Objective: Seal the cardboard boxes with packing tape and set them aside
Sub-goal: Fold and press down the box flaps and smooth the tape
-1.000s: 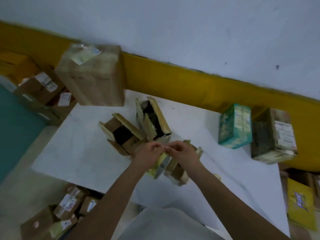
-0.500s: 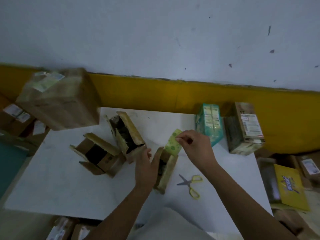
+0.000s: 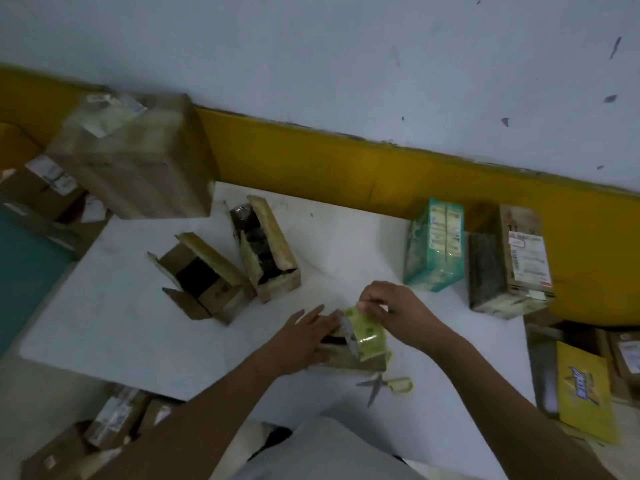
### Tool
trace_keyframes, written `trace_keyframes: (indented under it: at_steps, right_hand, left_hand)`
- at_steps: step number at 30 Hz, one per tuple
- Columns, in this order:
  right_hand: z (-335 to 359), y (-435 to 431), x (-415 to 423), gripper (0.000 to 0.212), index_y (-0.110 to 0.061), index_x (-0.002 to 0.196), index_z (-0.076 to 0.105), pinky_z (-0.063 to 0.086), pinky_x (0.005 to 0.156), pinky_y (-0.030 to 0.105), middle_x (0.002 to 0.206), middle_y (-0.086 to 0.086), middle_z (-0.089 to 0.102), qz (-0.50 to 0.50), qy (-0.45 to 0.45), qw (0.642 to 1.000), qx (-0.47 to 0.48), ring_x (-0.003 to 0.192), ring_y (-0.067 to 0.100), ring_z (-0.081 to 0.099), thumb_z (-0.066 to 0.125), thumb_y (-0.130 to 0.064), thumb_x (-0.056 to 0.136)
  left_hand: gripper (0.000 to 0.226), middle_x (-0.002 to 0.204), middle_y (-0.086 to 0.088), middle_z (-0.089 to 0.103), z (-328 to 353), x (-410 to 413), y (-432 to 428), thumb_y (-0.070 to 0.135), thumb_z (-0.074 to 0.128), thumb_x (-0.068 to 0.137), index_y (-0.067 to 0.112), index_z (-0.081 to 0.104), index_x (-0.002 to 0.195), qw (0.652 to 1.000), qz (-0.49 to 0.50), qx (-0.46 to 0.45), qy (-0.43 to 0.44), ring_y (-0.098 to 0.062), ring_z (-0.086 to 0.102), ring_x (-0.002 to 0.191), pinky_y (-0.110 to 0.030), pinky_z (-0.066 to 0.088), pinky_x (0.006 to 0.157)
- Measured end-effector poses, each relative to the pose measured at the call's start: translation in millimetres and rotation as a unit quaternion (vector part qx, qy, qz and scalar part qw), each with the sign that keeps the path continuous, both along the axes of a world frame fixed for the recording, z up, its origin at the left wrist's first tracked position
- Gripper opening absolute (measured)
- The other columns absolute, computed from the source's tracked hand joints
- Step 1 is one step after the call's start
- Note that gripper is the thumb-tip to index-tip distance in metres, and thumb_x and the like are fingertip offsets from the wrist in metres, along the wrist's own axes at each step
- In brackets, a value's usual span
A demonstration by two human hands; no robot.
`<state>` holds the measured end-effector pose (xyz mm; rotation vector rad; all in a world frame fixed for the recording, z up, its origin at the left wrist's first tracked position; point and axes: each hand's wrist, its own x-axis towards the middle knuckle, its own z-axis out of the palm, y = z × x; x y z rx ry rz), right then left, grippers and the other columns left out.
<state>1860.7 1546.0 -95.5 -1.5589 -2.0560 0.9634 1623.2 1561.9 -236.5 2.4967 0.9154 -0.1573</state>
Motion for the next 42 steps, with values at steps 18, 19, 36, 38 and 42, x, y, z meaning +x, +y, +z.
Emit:
trace_keyframes:
  at_steps: [18,19,36,38,42]
  right_hand:
    - [-71.3,21.6,-36.6,0.020,-0.015,0.083,0.061,0.038,0.064,0.011,0.083,-0.002,0.066,-0.086,0.047,0.976,-0.196,0.069,-0.002,0.052,0.053,-0.023,0.098]
    - [-74.2,23.7,-37.3,0.021,-0.014,0.083,0.062,0.039,0.065,0.014,0.086,0.000,0.068,-0.100,0.054,0.971,-0.208,0.072,0.003,0.056,0.053,-0.026,0.098]
    - [-95.9,28.3,-52.2,0.019,-0.013,0.077,0.065,0.033,0.057,0.016,0.067,-0.005,0.053,-0.134,-0.027,0.972,-0.189,0.068,0.011,0.049,0.063,-0.025,0.091]
    - [-95.8,37.4,-53.4,0.019,-0.015,0.076,0.068,0.036,0.060,0.021,0.068,-0.005,0.058,-0.119,-0.035,0.973,-0.194,0.067,0.008,0.051,0.064,-0.027,0.090]
    - [-96.2,56.3,-56.8,0.025,-0.015,0.073,0.069,0.041,0.064,0.025,0.077,0.001,0.065,-0.101,-0.067,0.971,-0.205,0.072,0.011,0.055,0.066,-0.034,0.089]
  left_hand:
    - [0.055,0.127,-0.016,0.056,-10.9,45.3,-55.7,0.050,0.050,0.096,0.019,0.041,0.139,0.688,0.635,-0.314,-0.153,-0.034,0.059,0.106,-0.050,0.057,0.081]
    - [0.049,0.119,-0.017,0.059,-8.0,47.5,-52.3,0.048,0.053,0.095,0.015,0.046,0.130,0.661,0.650,-0.339,-0.156,-0.035,0.061,0.099,-0.051,0.058,0.073]
    - [0.059,0.118,-0.012,0.061,8.0,37.7,9.6,0.048,0.044,0.073,0.012,0.060,0.116,0.802,0.507,-0.277,-0.151,-0.030,0.057,0.109,-0.035,0.046,0.091]
    - [0.050,0.120,-0.012,0.060,3.1,34.2,11.1,0.044,0.048,0.081,0.013,0.057,0.119,0.793,0.508,-0.293,-0.162,-0.029,0.057,0.110,-0.037,0.047,0.093]
    - [0.034,0.120,-0.006,0.054,3.3,26.7,7.4,0.031,0.045,0.100,0.020,0.040,0.132,0.714,0.559,-0.360,-0.219,-0.022,0.057,0.105,-0.032,0.050,0.087]
